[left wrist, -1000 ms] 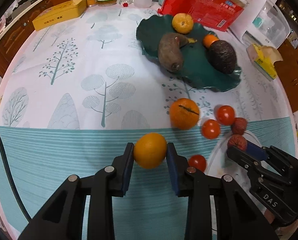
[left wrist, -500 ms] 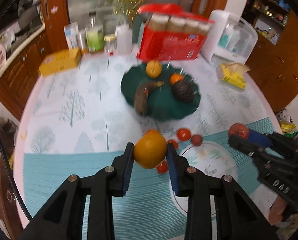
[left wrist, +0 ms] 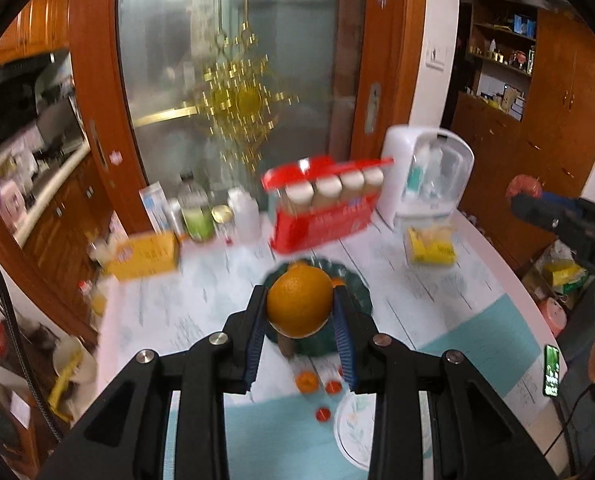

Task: Organize fruits
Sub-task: 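Lift the small orange and lychee and carry them toward the green plate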

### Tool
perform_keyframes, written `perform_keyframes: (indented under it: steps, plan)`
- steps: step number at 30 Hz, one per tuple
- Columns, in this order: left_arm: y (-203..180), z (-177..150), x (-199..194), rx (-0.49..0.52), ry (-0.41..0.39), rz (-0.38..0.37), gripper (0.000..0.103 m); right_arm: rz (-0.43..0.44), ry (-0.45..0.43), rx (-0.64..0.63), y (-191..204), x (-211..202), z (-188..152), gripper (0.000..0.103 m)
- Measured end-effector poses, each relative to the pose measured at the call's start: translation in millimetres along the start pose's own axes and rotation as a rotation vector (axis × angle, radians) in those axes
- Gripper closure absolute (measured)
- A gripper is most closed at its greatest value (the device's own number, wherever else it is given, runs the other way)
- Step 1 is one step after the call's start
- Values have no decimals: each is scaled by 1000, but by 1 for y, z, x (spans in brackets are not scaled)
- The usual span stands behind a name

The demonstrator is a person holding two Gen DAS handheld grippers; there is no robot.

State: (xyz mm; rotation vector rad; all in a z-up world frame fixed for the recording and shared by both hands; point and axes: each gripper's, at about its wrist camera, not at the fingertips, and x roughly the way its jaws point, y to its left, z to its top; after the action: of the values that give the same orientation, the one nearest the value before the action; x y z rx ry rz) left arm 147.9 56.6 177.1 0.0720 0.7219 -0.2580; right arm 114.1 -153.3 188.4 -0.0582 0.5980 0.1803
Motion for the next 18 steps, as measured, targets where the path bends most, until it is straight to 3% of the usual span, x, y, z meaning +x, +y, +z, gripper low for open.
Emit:
perform_keyframes:
  steps: [3, 8, 18]
  plan:
    - [2, 24, 2, 1, 4, 23, 72, -22, -12, -13, -3, -2, 28, 73]
    - [5, 41, 48, -15, 76, 31, 72, -39, 40, -42, -1, 39, 44, 73]
    - [15, -4, 201, -40, 280, 21, 72, 105, 285, -4, 6, 193, -21, 73]
